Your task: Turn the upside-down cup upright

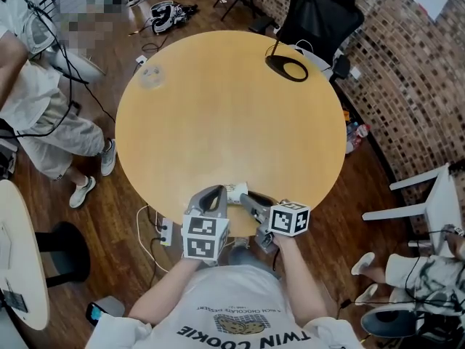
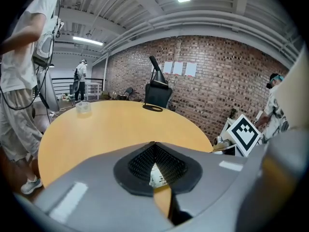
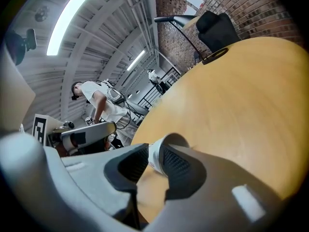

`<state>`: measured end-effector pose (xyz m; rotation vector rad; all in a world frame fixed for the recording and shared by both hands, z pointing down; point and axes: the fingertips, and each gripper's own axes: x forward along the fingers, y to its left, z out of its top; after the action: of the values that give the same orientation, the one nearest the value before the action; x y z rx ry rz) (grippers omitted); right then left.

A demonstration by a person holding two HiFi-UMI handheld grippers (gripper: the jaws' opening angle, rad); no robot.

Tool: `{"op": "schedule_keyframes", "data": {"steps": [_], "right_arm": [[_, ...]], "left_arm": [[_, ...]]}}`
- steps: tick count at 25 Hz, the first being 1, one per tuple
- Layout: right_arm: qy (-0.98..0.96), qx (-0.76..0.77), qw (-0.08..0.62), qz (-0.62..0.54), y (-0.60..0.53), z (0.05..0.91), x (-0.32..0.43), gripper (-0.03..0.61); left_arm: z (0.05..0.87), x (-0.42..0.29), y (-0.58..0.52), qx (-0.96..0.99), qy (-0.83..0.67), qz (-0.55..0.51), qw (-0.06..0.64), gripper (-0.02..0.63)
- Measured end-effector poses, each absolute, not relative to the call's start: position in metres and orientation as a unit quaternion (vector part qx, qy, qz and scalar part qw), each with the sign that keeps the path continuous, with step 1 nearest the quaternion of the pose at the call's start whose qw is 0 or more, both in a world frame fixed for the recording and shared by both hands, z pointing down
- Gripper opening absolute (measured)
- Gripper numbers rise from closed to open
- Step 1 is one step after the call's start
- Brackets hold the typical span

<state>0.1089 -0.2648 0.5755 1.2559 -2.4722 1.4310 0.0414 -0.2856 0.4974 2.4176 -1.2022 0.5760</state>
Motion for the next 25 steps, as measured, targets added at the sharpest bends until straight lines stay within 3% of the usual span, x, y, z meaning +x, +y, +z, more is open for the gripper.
{"op": "schedule_keyframes", "data": {"steps": [7, 12, 18, 25], "right_arm": [[-0.809, 0.416, 0.073, 0.409, -0.262, 0.574, 0.115, 0.112], [-0.845, 0.403, 0.248, 0.251, -0.261, 0.566, 0.107, 0.158], [-0.845, 0.281, 0.451, 0.058, -0.255, 0.565, 0.072, 0.204], [-0.798, 0.158, 0.579, -0.048, -0.264, 0.588, 0.036, 0.244]], "left_arm": [[0.500, 0.035, -0.287, 0.857, -0.432, 0.204, 0.191, 0.006], [0.499, 0.030, -0.287, 0.855, -0.438, 0.201, 0.194, 0.006], [0.499, 0.024, -0.285, 0.853, -0.441, 0.192, 0.203, 0.006], [0.506, -0.004, -0.292, 0.842, -0.466, 0.189, 0.197, 0.006]]}}
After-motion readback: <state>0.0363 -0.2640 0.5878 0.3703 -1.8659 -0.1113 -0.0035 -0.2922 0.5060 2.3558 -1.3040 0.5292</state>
